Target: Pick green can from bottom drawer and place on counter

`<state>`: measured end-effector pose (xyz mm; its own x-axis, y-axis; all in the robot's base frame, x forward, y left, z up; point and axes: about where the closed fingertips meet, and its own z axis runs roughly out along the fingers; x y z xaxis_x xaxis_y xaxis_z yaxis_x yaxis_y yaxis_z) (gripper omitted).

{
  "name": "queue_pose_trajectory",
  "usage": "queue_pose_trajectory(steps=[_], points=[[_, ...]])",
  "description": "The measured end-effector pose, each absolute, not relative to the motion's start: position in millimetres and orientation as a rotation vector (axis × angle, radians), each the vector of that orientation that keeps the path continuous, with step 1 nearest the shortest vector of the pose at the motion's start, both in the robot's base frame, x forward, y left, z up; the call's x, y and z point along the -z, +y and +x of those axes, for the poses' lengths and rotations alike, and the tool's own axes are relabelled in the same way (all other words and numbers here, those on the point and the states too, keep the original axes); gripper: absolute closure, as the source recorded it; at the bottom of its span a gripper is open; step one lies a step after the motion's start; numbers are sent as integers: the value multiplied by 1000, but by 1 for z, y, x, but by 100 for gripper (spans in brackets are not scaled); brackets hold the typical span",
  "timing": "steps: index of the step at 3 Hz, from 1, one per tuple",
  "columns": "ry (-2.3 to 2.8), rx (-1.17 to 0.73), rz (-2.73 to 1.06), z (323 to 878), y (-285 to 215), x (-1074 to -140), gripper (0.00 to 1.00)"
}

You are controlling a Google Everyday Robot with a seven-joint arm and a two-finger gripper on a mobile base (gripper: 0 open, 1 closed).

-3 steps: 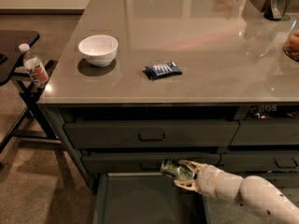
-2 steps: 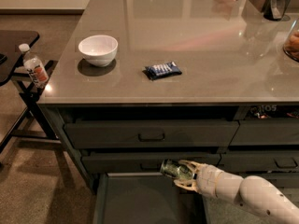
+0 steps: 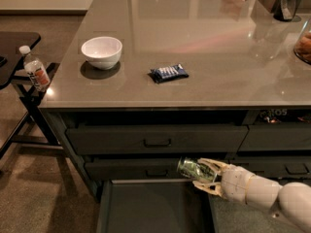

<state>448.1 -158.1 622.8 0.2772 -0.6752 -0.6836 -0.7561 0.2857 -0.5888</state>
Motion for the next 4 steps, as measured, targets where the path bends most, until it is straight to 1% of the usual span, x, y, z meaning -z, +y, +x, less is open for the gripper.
queue_pose_trajectory(steps=[2, 3, 4], points=[[1266, 49, -1455, 430, -181, -748, 100], [1220, 124, -1489, 433, -181, -805, 100], [1197, 227, -1524, 448, -175, -868, 100]])
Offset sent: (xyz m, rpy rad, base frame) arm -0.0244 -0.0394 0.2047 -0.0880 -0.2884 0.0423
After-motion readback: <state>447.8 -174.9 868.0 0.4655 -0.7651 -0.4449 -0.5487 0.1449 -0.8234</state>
